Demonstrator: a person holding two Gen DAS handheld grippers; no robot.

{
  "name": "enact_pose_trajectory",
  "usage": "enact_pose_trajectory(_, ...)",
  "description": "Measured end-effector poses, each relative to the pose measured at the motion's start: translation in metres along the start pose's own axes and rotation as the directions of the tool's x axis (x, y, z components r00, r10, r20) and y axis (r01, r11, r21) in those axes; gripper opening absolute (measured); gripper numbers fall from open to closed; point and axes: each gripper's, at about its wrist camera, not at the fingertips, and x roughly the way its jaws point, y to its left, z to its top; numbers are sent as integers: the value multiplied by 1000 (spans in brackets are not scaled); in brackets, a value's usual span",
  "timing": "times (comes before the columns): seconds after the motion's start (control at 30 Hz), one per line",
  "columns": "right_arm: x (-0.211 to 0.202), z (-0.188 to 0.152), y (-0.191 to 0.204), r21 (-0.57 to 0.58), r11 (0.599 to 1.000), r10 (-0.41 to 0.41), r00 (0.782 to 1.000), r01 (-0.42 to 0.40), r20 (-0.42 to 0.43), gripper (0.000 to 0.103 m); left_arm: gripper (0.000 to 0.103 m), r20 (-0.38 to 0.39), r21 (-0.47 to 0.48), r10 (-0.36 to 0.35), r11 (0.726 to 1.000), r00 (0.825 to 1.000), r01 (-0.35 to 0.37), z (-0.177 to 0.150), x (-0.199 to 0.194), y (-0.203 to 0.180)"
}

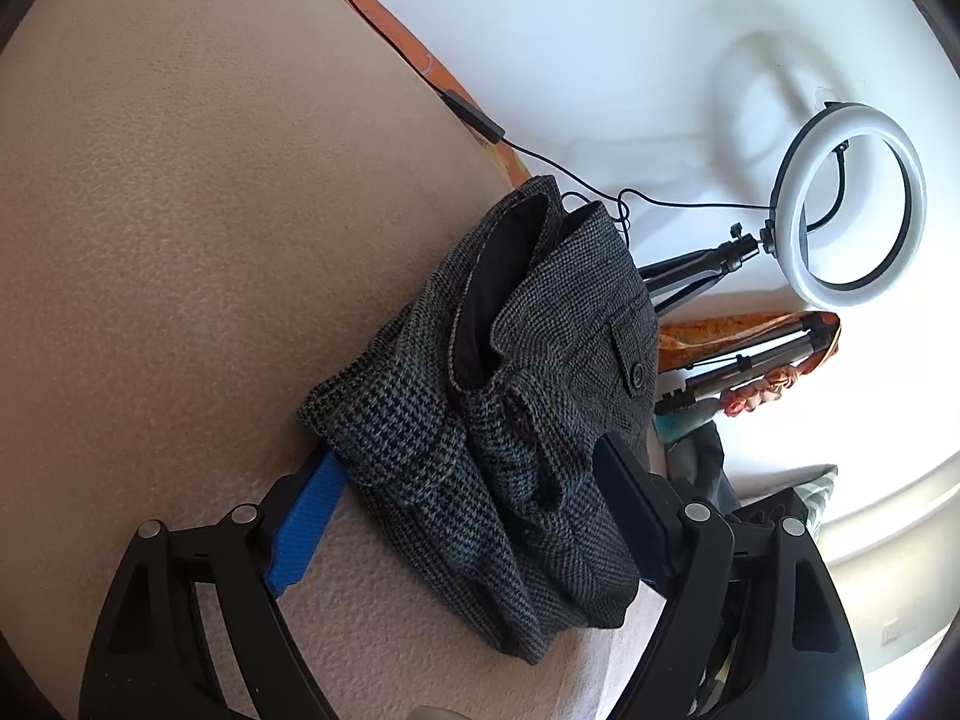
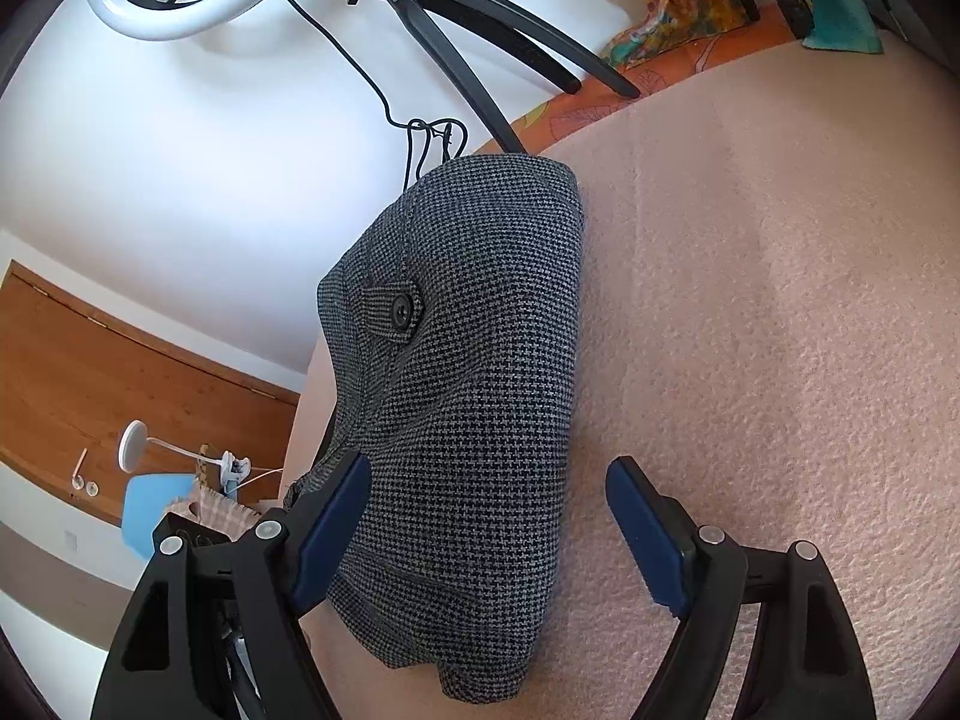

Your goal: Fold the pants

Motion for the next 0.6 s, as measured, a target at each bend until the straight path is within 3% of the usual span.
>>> enact_pose_trajectory(0.13, 6, 6, -1, -5, 1000, -6, 1000, 6, -1, 83, 82, -1, -44, -11, 999, 1000, 11, 7, 9, -2)
enact_pose_trajectory(0.47, 27, 43, 3, -36, 999, -18, 1000, 18, 1, 83, 82, -5, 54, 9, 999, 1000, -9, 5, 22, -18)
enact_pose_trajectory(0.6, 37, 55, 3, -40, 999, -20, 1000, 20, -9, 83, 72, 2, 63, 14, 998, 1000, -14, 6, 24, -20)
